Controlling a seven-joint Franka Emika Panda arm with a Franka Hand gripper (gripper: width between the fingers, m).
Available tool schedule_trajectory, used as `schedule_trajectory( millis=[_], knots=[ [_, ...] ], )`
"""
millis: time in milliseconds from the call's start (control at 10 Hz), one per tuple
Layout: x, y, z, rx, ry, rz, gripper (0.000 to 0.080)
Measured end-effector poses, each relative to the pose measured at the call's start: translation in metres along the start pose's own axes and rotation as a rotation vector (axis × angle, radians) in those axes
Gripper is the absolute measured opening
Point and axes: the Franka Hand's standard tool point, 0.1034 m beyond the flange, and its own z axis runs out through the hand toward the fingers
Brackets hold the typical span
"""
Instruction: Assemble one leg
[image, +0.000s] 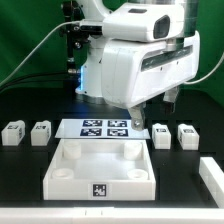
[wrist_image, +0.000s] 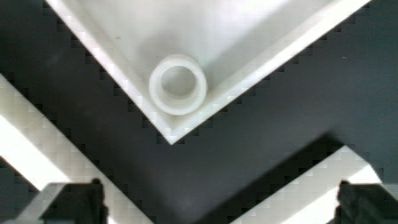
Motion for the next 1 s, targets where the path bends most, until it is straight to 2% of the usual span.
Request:
schedule_trajectory(
  millis=[1000],
  knots=[
    [-0.0001, 0.0, 0.0001, 0.0, 0.0, -0.042, 0.065]
  ],
)
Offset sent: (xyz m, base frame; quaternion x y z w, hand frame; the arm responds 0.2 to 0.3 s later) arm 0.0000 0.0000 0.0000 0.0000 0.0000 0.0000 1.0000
